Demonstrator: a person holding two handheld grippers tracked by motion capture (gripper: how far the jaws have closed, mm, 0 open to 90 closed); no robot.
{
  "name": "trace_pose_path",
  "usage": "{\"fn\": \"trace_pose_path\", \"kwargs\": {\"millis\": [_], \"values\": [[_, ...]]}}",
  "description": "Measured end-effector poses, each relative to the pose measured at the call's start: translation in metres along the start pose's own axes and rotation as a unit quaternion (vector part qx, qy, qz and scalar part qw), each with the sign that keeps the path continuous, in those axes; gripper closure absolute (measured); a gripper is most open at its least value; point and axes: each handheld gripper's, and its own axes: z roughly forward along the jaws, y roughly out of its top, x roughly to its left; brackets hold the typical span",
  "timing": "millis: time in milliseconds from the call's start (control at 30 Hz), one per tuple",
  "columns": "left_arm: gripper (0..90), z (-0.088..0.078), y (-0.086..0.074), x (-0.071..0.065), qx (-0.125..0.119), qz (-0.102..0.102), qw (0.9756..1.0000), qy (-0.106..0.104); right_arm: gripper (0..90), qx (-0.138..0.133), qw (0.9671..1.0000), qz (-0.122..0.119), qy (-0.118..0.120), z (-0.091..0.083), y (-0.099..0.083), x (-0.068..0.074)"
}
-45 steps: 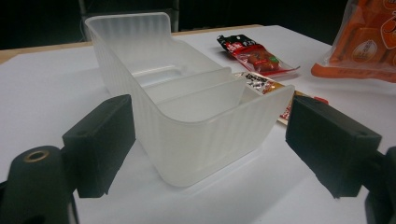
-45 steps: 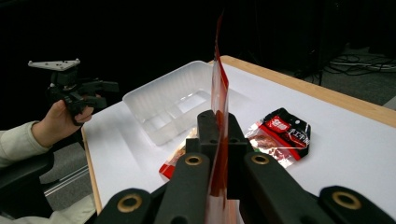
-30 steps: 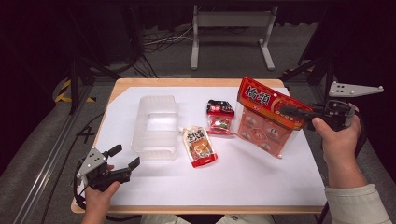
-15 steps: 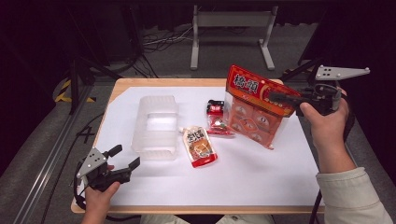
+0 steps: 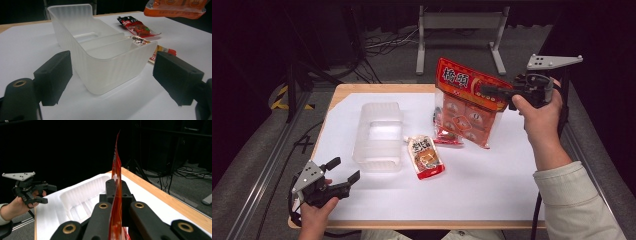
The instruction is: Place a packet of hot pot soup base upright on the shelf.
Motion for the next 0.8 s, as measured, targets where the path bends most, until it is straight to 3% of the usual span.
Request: {"fn": "trace_pose_path", "kwargs": {"millis": [300, 800], "values": [[16.7, 0.004, 0.001, 0.001, 0.005, 0.005, 1.0000, -0.006, 90.0, 0.000, 1.0000, -0.007, 0.000, 0.031, 0.017, 0.001], [16.7, 0.007, 0.001, 0.002, 0.005, 0.005, 0.9999, -0.012, 90.0, -0.007, 0.9999, 0.003, 0.012, 0.080, 0.034, 0.000]]}}
